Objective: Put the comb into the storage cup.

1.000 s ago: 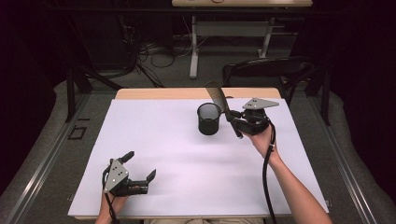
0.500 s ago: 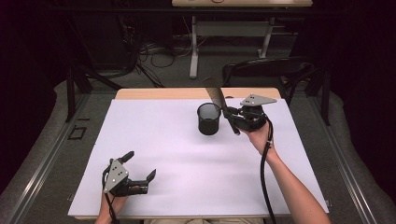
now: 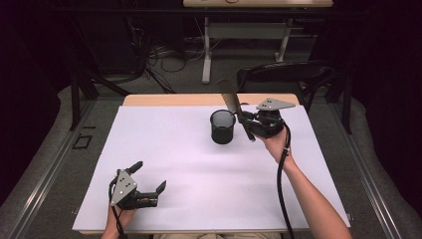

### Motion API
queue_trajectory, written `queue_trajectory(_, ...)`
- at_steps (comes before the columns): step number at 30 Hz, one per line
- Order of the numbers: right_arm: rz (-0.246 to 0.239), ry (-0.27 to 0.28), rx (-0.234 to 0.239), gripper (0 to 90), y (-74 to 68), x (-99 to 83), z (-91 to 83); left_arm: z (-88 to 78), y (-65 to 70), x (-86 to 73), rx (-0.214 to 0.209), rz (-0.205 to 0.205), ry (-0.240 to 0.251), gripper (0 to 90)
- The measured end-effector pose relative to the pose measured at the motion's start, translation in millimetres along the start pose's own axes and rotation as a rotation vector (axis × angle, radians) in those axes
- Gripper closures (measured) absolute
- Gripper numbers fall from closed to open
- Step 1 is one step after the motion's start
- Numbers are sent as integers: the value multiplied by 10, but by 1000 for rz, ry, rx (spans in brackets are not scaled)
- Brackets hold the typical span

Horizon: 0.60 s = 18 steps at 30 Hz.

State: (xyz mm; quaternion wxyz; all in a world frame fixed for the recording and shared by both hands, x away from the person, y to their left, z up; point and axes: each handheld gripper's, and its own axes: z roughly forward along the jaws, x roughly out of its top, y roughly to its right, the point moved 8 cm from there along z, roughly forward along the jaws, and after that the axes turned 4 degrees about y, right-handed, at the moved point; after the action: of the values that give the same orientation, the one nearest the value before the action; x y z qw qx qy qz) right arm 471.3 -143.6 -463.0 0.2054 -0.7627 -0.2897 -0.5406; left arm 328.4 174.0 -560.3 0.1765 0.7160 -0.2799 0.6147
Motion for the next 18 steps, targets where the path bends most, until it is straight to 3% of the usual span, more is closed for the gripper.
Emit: queue_trajectory(18,-1,23,0,726,-4,61,82,0,1,-3,0,2,-2,2)
